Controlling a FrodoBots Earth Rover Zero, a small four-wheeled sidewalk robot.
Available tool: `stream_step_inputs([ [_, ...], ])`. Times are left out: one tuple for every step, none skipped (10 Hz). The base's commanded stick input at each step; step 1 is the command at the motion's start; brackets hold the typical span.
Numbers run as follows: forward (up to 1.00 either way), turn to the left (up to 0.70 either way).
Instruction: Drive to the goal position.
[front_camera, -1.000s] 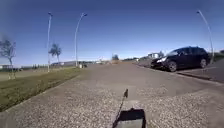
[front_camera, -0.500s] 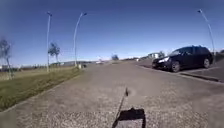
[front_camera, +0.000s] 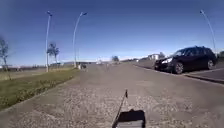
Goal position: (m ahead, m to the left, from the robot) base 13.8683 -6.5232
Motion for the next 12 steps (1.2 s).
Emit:
stream_step_inputs([
  [0.70,0.00],
  [0.70,0.00],
  [0.70,0.00],
  [0.70,0.00],
  [0.70,0.00],
  [0.70,0.08],
  [0.70,0.20],
  [0.70,0.22],
  [0.70,0.16],
  [0.70,0.00],
  [0.70,0.00],
  [0.70,0.00],
])
